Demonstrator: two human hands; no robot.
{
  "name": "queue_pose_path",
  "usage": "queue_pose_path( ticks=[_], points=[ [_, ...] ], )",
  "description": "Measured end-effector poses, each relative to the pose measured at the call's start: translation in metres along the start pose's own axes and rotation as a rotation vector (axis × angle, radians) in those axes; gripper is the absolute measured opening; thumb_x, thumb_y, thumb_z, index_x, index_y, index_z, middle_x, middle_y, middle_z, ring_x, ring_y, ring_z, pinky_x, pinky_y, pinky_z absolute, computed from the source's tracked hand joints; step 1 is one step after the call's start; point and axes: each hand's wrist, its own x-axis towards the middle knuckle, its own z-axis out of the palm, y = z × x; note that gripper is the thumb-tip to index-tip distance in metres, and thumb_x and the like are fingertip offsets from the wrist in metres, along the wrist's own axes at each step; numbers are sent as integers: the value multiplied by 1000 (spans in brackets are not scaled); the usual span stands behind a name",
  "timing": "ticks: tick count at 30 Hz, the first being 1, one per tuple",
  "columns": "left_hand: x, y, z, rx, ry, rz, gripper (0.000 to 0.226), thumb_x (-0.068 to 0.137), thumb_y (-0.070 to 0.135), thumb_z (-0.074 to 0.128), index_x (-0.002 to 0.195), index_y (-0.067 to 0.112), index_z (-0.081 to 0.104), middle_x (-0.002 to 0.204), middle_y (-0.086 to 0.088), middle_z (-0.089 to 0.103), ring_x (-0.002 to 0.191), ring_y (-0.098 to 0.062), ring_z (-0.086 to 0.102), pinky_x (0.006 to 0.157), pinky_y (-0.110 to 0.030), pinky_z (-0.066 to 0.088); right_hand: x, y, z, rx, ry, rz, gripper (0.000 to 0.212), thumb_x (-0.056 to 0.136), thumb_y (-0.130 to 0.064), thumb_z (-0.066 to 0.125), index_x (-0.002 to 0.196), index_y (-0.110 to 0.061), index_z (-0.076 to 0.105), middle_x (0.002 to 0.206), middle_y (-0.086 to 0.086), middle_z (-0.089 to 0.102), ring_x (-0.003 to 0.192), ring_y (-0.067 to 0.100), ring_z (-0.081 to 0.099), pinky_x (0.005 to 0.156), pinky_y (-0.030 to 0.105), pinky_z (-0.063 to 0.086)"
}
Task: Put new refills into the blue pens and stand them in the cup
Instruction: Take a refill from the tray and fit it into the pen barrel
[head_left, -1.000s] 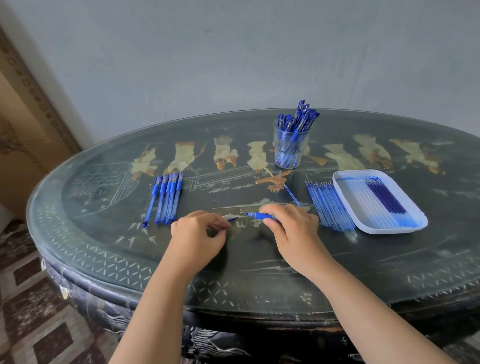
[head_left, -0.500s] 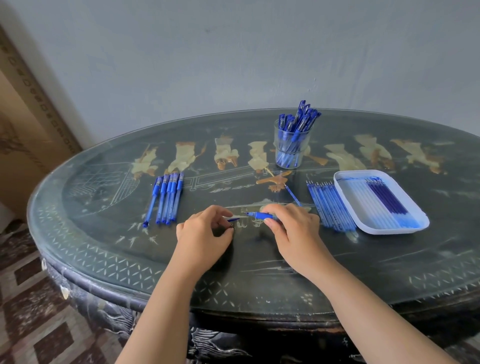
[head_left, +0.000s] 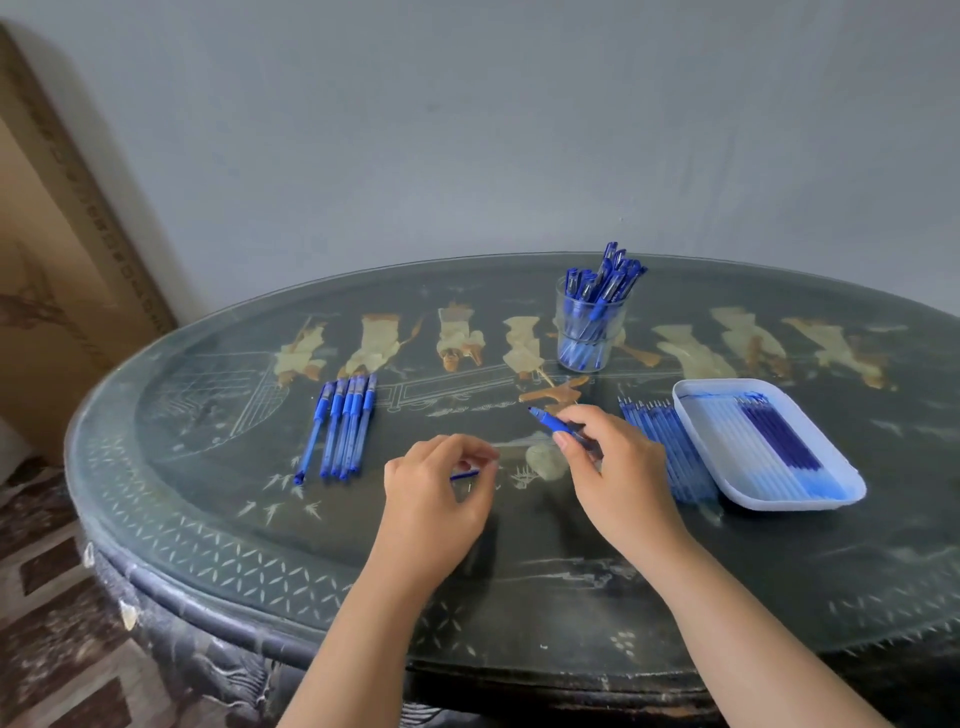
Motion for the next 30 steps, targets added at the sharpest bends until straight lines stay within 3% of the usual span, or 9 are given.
queue_pose_path(
  ticks=[3,6,9,13,16,20,26,28,30],
  points=[
    [1,5,4,-47,7,28,7,84,31,69,89,36,67,90,24,67,89,0,63,89,-30,48,7,-10,-9,50,63,51,10,91,-23,67,100,-28,66,76,-16,66,73,7,62,70,42,52],
    [3,20,2,-215,-102,-41,18,83,27,77,99,30,70,90,18,72,90,4,65,82,-8,44,11,-32,-17,307,-36,197,8,91,-27,67,99,-27,67,78,-12,73,80,0,66,72,19,49],
    [4,28,2,-477,-146,-191,28,79,19,80,104,20,69,92,6,76,90,-8,71,85,-22,54,9,-48,-17,612,-157,346,6,91,-25,68,96,-26,69,90,-4,74,87,7,68,78,24,52],
    [4,27,0,-511,-128,-245,19,78,13,80,95,15,71,87,0,76,85,-16,73,83,-34,59,8,-50,-18,722,-194,425,9,90,-25,69,99,-24,71,92,0,72,82,12,67,71,29,47],
    [4,24,-4,-426,-150,-221,14,78,13,81,88,20,74,80,5,76,78,-12,72,78,-28,58,16,-55,-28,804,-176,468,15,90,-26,67,103,-22,72,86,-7,71,73,7,65,67,29,48],
    [3,25,-9,-361,-162,-164,13,77,11,81,86,18,75,78,7,75,73,-6,70,67,-10,48,36,-58,-42,773,-168,469,9,88,-24,69,93,-21,76,85,-4,74,73,8,64,66,31,47],
    [2,29,-15,-342,-177,-152,12,77,12,81,84,18,75,76,6,75,70,-5,68,63,-10,48,64,-68,-70,753,-134,399,8,99,-19,56,102,-12,59,84,8,76,65,17,61,55,26,52],
    [1,29,-16,-344,-157,-151,12,77,12,81,84,19,74,77,7,75,70,-4,68,63,-10,48,68,-69,-75,687,-218,342,3,98,-16,57,101,-15,57,85,8,76,68,19,64,61,30,56],
    [2,30,-16,-351,-134,-156,13,77,13,81,82,22,74,77,9,75,71,-3,68,63,-9,47,66,-70,-76,609,-306,297,15,95,-7,60,105,-18,58,88,8,75,80,20,70,73,35,60]
  ],
)
